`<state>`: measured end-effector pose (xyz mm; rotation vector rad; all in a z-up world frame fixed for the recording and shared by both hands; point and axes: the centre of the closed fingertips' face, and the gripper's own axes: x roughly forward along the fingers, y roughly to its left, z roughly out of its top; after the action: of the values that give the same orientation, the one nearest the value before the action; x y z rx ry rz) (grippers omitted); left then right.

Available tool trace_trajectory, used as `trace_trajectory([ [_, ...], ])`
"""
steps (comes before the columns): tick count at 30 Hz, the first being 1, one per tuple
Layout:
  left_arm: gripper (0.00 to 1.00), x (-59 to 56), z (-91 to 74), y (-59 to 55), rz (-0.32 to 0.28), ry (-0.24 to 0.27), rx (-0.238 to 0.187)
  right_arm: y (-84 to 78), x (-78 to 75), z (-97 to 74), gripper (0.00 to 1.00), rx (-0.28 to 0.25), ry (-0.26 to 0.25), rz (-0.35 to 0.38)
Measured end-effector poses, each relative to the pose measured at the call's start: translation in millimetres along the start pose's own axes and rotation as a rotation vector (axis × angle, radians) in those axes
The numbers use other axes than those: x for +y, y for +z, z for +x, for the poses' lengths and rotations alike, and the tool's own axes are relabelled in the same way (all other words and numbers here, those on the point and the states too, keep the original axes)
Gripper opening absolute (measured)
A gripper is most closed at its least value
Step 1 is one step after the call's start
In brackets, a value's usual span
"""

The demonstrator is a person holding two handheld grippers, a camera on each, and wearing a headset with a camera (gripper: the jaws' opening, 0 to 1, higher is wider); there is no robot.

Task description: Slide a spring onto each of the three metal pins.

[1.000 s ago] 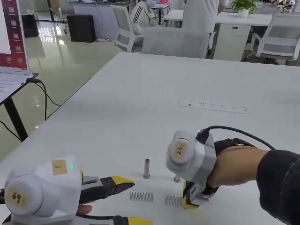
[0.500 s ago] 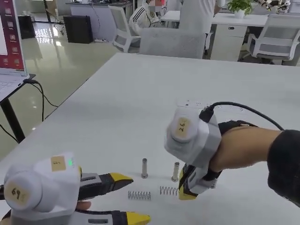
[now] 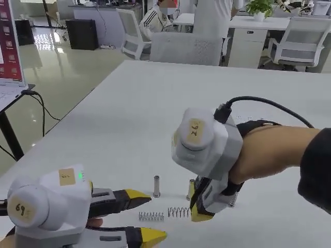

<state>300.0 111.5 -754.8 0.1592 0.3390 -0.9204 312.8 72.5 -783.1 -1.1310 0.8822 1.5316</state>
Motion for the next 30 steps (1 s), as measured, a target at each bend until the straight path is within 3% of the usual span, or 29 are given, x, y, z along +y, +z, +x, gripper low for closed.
trace_trajectory([
  [30, 0.11, -15.4, 5.0, 10.2, 0.061, -0.053, -0.026, 20.0, 17.4, -10.9, 0.07, -0.015, 0.000, -0.099],
])
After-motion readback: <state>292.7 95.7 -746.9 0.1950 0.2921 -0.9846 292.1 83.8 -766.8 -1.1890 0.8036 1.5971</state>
